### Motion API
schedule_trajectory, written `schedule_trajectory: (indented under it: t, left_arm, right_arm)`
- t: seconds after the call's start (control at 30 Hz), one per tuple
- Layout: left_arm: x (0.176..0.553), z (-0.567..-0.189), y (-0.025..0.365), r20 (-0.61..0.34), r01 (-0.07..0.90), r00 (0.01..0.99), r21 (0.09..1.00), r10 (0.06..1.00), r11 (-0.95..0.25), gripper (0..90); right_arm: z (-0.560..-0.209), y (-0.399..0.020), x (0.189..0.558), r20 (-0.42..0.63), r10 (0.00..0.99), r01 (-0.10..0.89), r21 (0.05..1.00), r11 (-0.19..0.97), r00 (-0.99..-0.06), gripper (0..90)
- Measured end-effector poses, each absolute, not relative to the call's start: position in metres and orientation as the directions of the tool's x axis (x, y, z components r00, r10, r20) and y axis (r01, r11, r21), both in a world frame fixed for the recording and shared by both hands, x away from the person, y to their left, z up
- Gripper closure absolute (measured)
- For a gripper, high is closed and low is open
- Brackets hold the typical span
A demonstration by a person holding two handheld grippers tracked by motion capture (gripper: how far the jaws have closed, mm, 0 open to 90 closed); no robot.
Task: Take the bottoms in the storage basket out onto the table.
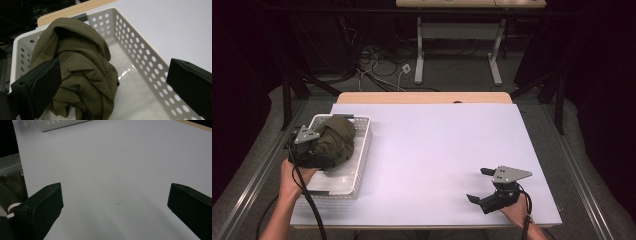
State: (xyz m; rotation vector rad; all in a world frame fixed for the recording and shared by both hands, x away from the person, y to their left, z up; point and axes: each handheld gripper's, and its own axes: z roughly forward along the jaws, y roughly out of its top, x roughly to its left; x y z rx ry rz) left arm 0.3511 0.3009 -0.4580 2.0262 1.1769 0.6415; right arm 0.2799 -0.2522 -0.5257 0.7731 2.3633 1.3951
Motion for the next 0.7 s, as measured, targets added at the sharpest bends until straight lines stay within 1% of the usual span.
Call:
schedule_trajectory:
  t: [0.13,0.43,0.53,0.7]
  left_arm:
    - [0.357,-0.459,0.303,0.067,0.547,0.446,0.769,0.892,-0.331,0.0]
    - [0.373,-0.463,0.312,0.067,0.608,0.403,0.726,0.913,-0.322,0.0]
    - [0.375,-0.464,0.313,0.076,0.612,0.4,0.719,0.913,-0.328,0.0]
    - [0.382,-0.468,0.314,0.055,0.642,0.38,0.703,0.923,-0.307,0.0]
  right_arm:
    - [-0.526,-0.251,0.28,0.026,0.575,0.305,0.868,0.393,-0.817,0.0]
    - [-0.526,-0.252,0.279,0.024,0.575,0.303,0.868,0.394,-0.817,0.0]
    - [-0.527,-0.251,0.279,0.028,0.576,0.307,0.867,0.393,-0.817,0.0]
    - [-0.527,-0.252,0.28,0.028,0.576,0.307,0.867,0.394,-0.817,0.0]
